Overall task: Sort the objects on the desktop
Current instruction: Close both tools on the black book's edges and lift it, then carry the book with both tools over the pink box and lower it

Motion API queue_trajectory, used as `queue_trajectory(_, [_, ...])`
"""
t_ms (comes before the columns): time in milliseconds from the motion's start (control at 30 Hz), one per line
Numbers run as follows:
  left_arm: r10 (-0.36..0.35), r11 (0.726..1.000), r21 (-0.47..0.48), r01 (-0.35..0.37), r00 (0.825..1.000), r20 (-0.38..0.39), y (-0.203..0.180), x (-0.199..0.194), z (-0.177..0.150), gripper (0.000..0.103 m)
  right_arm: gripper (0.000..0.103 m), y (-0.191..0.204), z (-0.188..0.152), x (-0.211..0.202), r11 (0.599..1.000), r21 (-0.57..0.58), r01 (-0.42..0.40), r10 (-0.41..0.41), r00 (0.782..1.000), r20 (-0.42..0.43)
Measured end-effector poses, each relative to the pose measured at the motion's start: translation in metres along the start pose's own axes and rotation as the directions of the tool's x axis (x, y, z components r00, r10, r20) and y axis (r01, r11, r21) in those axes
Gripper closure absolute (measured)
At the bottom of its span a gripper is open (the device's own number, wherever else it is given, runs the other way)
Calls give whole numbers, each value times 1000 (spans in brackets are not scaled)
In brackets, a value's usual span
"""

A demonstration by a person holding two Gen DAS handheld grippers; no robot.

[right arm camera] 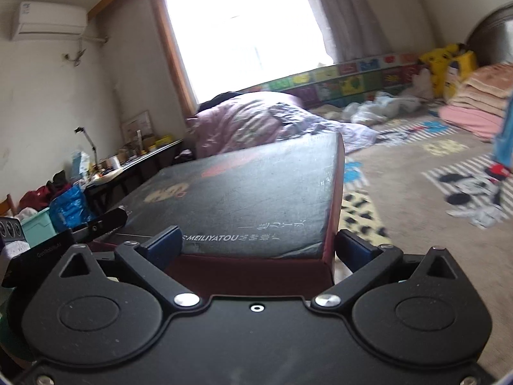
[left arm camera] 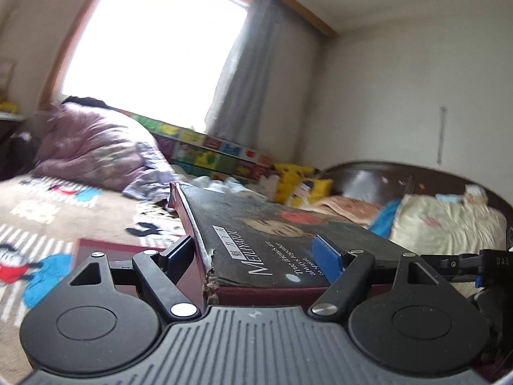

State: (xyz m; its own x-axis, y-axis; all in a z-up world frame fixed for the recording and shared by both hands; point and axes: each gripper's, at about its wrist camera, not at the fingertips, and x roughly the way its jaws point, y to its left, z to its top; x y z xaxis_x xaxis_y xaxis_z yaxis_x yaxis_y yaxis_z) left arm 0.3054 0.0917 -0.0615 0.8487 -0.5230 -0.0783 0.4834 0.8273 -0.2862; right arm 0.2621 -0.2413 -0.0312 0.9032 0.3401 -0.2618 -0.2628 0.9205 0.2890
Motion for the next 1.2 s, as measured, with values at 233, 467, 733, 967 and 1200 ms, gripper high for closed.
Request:
queue_trajectory(233, [62, 995, -77, -61, 998, 18, 54, 0, 1, 23, 0, 26, 5, 48, 997, -60, -41, 40, 999, -15])
queue_trajectory(467, [117, 982, -148, -114, 993, 11, 94, 2, -10, 23, 0, 39, 0, 79, 995, -83, -63, 58, 996, -61])
queue_trajectory(733, [155, 969, -198, -149, 988, 15, 125, 1, -19, 23, 0, 54, -4, 105, 989, -117, -91, 79, 992, -99])
queue_trajectory(967, [171, 960, -220, -175, 985, -35, 133, 7, -30, 23, 0, 52, -4, 120, 991, -107, -77, 63, 990, -129])
queue_trajectory(1200, [175, 960, -215, -180, 984, -45, 130, 7, -31, 23, 0, 51, -7, 120, 992, -103, -77, 62, 988, -140])
